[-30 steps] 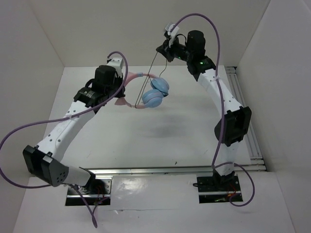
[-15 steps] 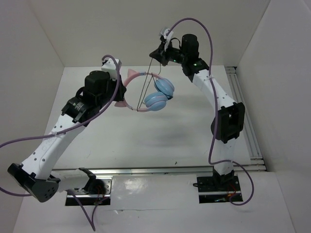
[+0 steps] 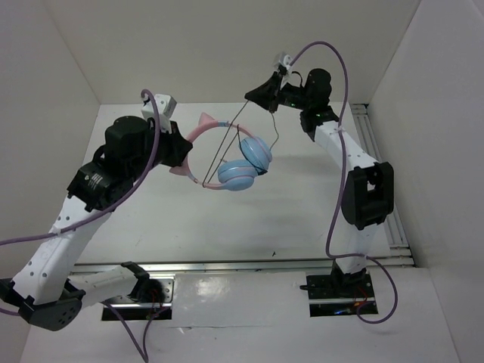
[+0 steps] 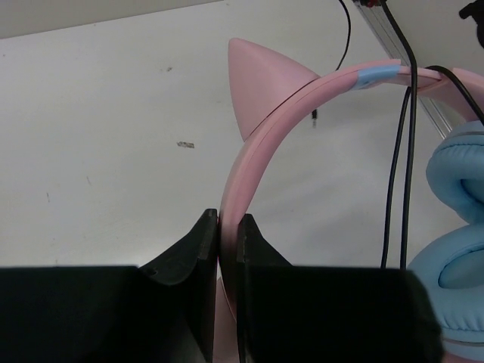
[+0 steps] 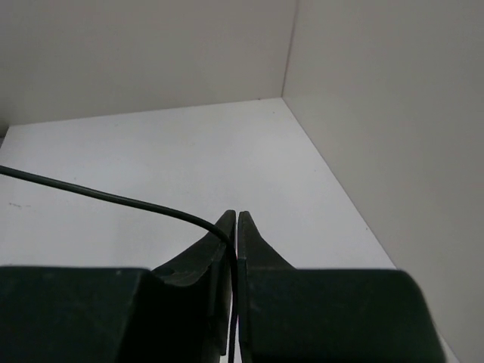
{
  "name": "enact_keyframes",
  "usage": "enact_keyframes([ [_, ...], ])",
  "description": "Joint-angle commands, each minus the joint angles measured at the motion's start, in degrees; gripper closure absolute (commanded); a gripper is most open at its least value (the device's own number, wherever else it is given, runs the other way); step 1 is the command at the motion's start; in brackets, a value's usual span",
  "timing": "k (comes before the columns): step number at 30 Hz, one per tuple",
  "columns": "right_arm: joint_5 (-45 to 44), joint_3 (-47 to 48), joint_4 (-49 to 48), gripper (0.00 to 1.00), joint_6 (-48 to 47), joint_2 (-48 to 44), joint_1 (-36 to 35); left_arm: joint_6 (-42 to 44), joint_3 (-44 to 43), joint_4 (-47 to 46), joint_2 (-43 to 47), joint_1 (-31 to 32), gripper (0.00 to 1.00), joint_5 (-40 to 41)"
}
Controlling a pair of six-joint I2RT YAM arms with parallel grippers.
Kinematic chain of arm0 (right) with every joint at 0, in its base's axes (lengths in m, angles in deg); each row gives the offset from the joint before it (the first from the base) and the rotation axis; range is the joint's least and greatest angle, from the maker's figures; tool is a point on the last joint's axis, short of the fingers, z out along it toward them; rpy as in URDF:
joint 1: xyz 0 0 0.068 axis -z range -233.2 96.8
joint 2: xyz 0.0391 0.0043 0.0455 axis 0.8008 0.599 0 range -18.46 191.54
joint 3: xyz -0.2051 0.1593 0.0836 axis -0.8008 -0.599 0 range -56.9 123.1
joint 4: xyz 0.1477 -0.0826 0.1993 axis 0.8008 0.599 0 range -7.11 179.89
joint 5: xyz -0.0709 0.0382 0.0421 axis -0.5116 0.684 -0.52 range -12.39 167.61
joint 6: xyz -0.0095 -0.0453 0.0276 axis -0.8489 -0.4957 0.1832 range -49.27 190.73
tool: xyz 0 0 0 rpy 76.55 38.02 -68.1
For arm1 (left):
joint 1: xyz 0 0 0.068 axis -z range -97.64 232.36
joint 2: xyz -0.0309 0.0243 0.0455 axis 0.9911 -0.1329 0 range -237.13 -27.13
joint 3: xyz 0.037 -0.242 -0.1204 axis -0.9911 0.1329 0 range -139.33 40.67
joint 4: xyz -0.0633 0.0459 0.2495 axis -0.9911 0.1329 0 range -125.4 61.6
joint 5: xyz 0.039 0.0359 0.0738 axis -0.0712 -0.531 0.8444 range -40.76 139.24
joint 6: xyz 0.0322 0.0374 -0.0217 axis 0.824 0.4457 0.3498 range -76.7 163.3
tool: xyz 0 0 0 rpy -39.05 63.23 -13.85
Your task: Wrap the headphones
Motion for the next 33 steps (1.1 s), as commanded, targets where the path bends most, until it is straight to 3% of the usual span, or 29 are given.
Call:
enact_keyframes([
  [1, -4.0, -2.9, -13.5, 0.90, 6.4, -1.0, 3.7, -2.4, -5.6, 0.1, 4.1, 1.5, 1.00, -8.5],
  [18, -5.8, -19.9, -32.2, 0.93, 14.0, 0.8, -4.6, -11.1, -4.3, -3.1, 4.6, 0.4, 1.00, -3.1],
  [26, -4.7, -22.3, -39.6, 0.93, 19.0, 3.9, -7.0, -16.0, -7.0, -3.1, 2.6, -0.1, 1.00, 6.0],
  [33, -5.3, -22.3, -40.7, 0.90, 20.1, 6.1, -10.0, -18.9, -7.2, -5.2, 0.4, -0.6, 1.00, 5.9],
])
